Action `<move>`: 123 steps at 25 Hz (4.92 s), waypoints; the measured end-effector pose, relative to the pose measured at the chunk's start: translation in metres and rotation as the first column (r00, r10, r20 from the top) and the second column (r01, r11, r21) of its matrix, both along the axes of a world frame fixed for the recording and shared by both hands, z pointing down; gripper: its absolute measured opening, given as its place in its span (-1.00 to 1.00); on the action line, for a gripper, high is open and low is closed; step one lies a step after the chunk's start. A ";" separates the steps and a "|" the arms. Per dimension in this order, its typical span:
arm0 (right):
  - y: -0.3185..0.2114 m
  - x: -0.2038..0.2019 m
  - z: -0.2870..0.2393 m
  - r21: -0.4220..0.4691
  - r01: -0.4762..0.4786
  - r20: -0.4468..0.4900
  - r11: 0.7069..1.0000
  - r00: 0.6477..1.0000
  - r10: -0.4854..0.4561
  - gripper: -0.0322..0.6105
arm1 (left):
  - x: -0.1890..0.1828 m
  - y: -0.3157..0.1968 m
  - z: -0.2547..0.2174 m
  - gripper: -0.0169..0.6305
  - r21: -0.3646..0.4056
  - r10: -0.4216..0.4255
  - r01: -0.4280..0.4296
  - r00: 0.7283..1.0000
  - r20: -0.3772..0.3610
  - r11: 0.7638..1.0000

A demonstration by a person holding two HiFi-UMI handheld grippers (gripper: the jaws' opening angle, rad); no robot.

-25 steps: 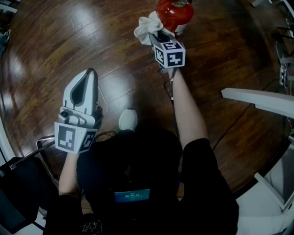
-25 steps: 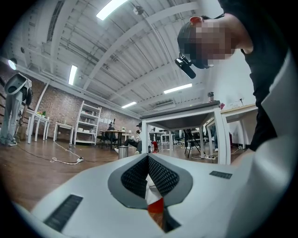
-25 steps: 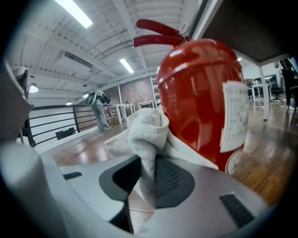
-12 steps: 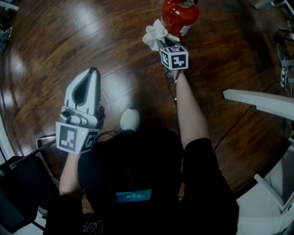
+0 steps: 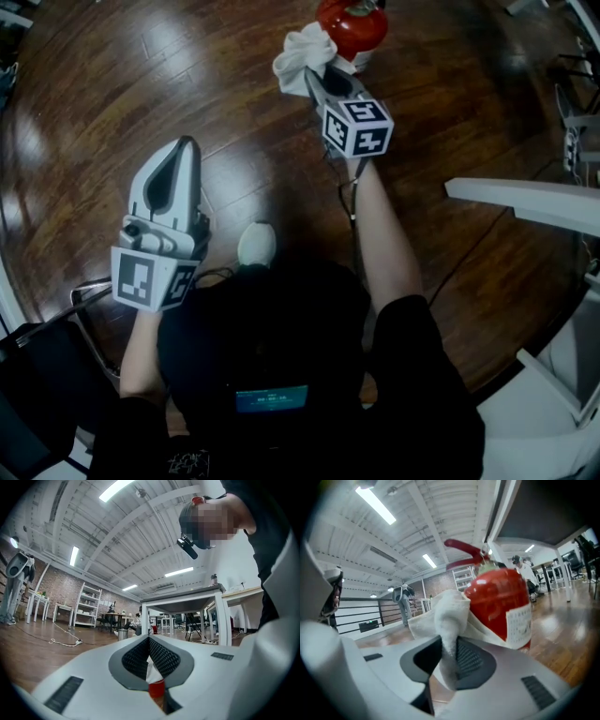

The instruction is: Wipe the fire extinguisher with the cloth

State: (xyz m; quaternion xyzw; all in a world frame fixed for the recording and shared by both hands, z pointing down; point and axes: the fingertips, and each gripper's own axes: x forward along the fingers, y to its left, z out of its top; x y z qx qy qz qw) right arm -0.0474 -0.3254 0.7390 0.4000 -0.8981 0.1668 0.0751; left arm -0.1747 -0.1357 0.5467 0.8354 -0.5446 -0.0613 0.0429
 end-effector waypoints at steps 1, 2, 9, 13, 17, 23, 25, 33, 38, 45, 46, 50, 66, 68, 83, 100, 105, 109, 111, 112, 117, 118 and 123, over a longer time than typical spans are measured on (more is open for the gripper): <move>0.004 -0.001 -0.019 0.037 0.009 0.019 0.999 1.000 -0.010 -0.60 | 0.001 0.001 -0.001 -0.94 0.003 0.002 -0.002 1.000 -0.001 1.000; 0.009 -0.002 -0.040 0.075 0.017 0.040 0.997 0.999 -0.020 -0.60 | 0.002 0.001 -0.002 -0.94 0.005 0.006 -0.006 1.000 0.001 1.000; 0.029 0.014 -0.154 0.263 -0.004 0.153 0.965 0.988 -0.038 -0.60 | 0.007 0.007 -0.001 -0.94 0.003 0.005 -0.005 0.999 0.035 1.000; 0.016 0.035 -0.172 0.291 -0.066 0.155 0.955 0.988 0.021 -0.60 | 0.011 0.009 -0.001 -0.94 -0.001 0.007 -0.007 0.998 0.055 1.000; -0.009 0.058 -0.165 0.271 -0.152 0.159 0.951 0.981 0.112 -0.60 | 0.009 0.011 0.001 -0.94 -0.006 0.002 -0.002 0.998 0.060 1.000; -0.025 0.068 -0.125 0.196 -0.213 0.149 0.957 0.971 0.185 -0.60 | 0.007 0.008 0.001 -0.94 -0.010 -0.001 0.002 0.999 0.053 1.000; -0.021 0.069 -0.108 0.157 -0.218 0.157 0.963 0.968 0.194 -0.60 | 0.007 0.007 0.000 -0.94 -0.009 0.001 -0.001 0.999 0.042 1.000; -0.017 0.071 -0.006 -0.005 -0.216 0.064 0.976 0.974 0.216 -0.60 | 0.004 0.004 0.005 -0.94 -0.017 0.004 -0.003 0.999 0.051 1.000; -0.019 0.072 0.041 -0.084 -0.221 0.013 0.972 0.975 0.223 -0.60 | 0.000 0.003 0.006 -0.94 -0.015 0.001 0.000 0.999 0.045 1.000; -0.017 0.067 0.102 -0.178 -0.219 -0.082 0.959 0.975 0.207 -0.60 | -0.004 0.003 0.007 -0.94 -0.013 -0.003 0.003 0.999 0.033 1.000; -0.017 0.067 0.109 -0.191 -0.219 -0.086 0.957 0.975 0.206 -0.60 | -0.004 0.003 0.007 -0.94 -0.017 -0.006 0.007 1.000 0.028 1.000; -0.018 0.069 0.118 -0.205 -0.217 -0.107 0.954 0.974 0.198 -0.60 | -0.004 0.002 0.005 -0.94 -0.013 -0.007 0.007 1.000 0.020 1.000; 0.009 0.121 -0.060 0.112 -0.254 0.124 0.961 0.963 0.240 -0.60 | 0.011 0.012 -0.004 -0.94 0.005 0.014 -0.014 1.000 0.026 1.000; 0.008 0.137 -0.085 0.152 -0.296 0.145 0.943 0.950 0.275 -0.60 | 0.011 0.014 -0.005 -0.94 0.008 0.012 -0.012 1.000 0.024 1.000; -0.035 0.139 -0.095 0.197 -0.333 0.026 0.922 0.942 0.335 -0.60 | 0.003 0.011 0.002 -0.94 -0.003 0.020 -0.020 0.999 0.039 1.000; -0.041 0.128 0.079 -0.075 -0.347 -0.100 0.935 0.935 0.339 -0.61 | -0.008 0.002 0.005 -0.94 -0.006 0.004 -0.004 1.000 0.013 1.000; -0.036 0.121 0.113 -0.150 -0.338 -0.140 0.929 0.937 0.319 -0.61 | -0.008 0.002 0.004 -0.94 -0.010 0.004 -0.004 1.000 0.016 1.000; -0.034 0.122 0.119 -0.169 -0.348 -0.128 0.922 0.936 0.329 -0.61 | -0.006 0.005 0.005 -0.94 -0.008 0.012 -0.012 1.000 0.020 1.000; -0.034 0.121 0.118 -0.170 -0.350 -0.130 0.921 0.935 0.331 -0.61 | -0.007 0.005 0.005 -0.94 -0.005 0.012 -0.012 1.000 0.026 1.000; -0.034 0.122 0.117 -0.170 -0.351 -0.130 0.921 0.934 0.332 -0.61 | -0.007 0.006 0.005 -0.94 -0.002 0.014 -0.014 1.000 0.026 1.000; -0.028 0.121 0.080 -0.114 -0.336 -0.056 0.935 0.942 0.332 -0.60 | -0.006 0.007 0.003 -0.94 -0.005 0.002 -0.002 1.000 0.015 1.000; -0.027 0.121 0.069 -0.096 -0.328 -0.035 0.940 0.945 0.326 -0.60 | -0.005 0.007 0.004 -0.94 -0.006 0.005 -0.005 1.000 0.029 1.000; -0.015 0.122 0.018 -0.011 -0.294 0.038 0.956 0.955 0.295 -0.60 | -0.001 0.013 0.003 -0.94 -0.011 0.005 -0.004 0.999 0.041 1.000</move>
